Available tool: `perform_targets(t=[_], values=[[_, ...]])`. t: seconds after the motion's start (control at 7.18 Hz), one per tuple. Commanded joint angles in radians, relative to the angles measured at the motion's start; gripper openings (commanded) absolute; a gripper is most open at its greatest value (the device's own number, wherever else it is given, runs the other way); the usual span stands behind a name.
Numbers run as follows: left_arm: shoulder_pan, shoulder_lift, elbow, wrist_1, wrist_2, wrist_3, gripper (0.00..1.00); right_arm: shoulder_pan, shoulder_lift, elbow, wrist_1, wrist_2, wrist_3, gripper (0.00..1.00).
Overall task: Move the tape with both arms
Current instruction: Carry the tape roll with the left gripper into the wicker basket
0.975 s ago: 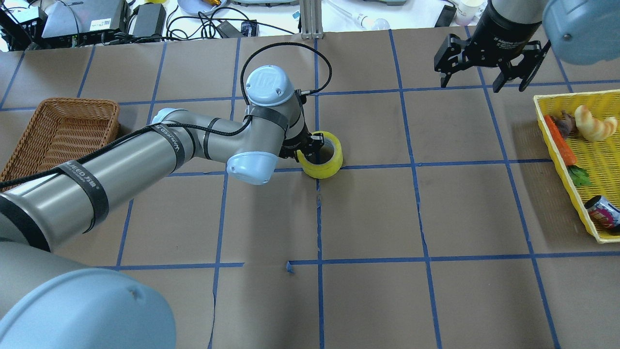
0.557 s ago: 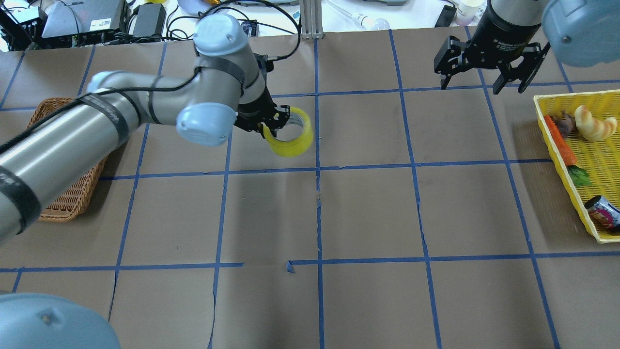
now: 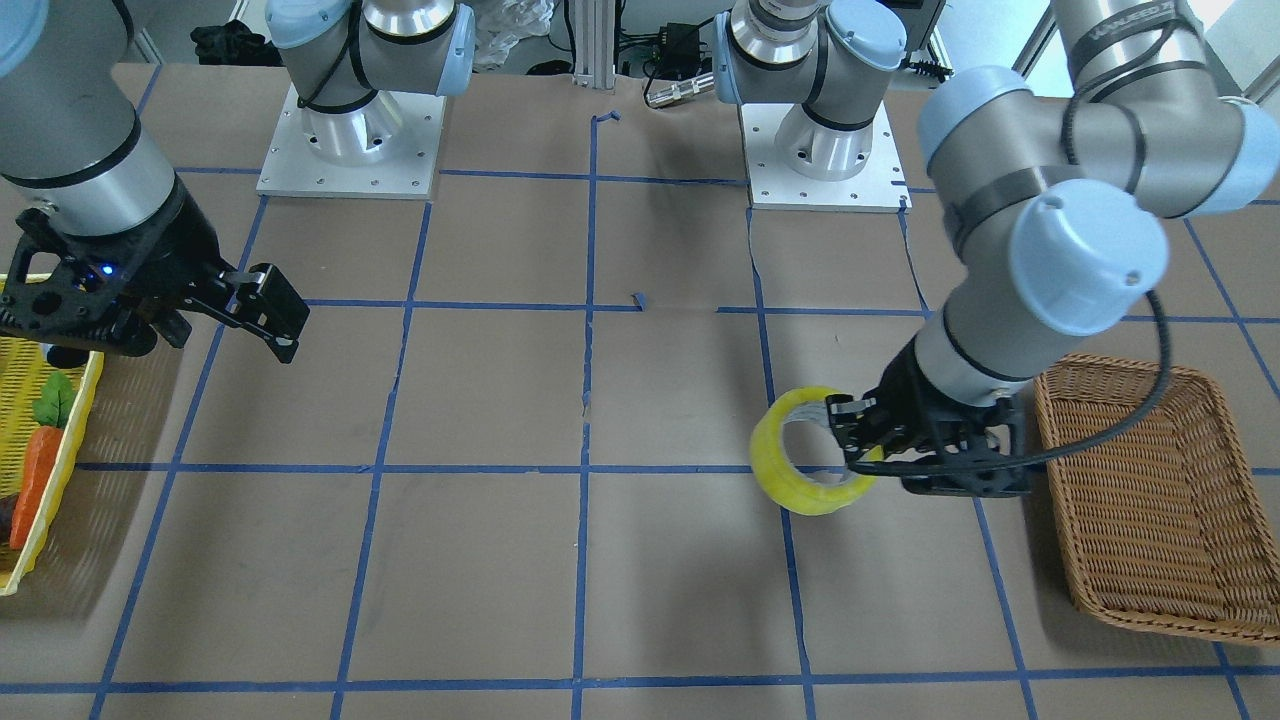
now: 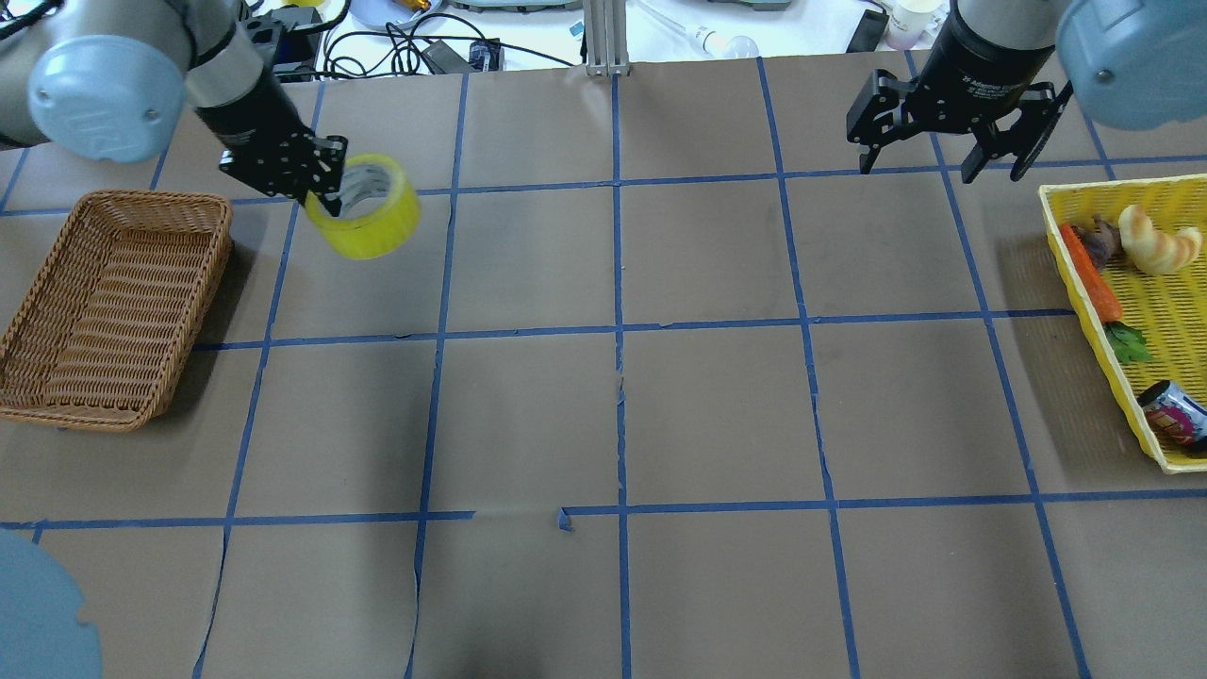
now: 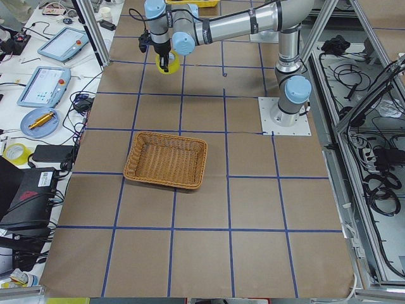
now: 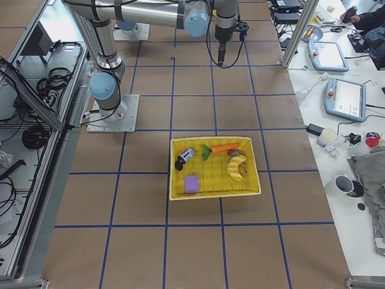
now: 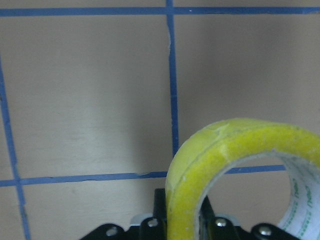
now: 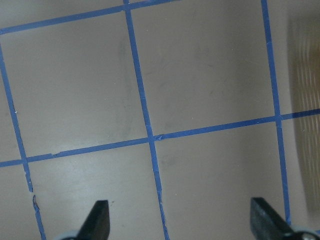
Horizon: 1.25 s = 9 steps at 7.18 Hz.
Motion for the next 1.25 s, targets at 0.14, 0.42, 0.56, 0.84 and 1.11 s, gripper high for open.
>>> perform_targets(t=[0.14, 0.42, 0.56, 0.84, 1.11], values=[[0.278, -0.018, 0.004, -0.026, 0.001, 0.390, 0.00, 0.001, -0.001, 0.000, 0.001, 0.001, -0.001, 1.00], [0.348, -0.025, 0.027, -0.009, 0.055, 0.524, 0.00, 0.001, -0.001, 0.000, 0.001, -0.001, 0.000, 1.00], [0.375, -0.055, 0.032, 0.076, 0.078, 0.561, 0.00, 0.001, -0.001, 0.000, 0.001, 0.001, -0.001, 1.00], [0.470, -0.146, 0.035, 0.205, 0.075, 0.708, 0.00, 0.001, -0.001, 0.000, -0.001, 0.001, -0.001, 1.00], [0.474, -0.232, 0.032, 0.305, 0.060, 0.710, 0.00, 0.000, -0.001, 0.000, -0.002, 0.004, 0.000, 1.00]])
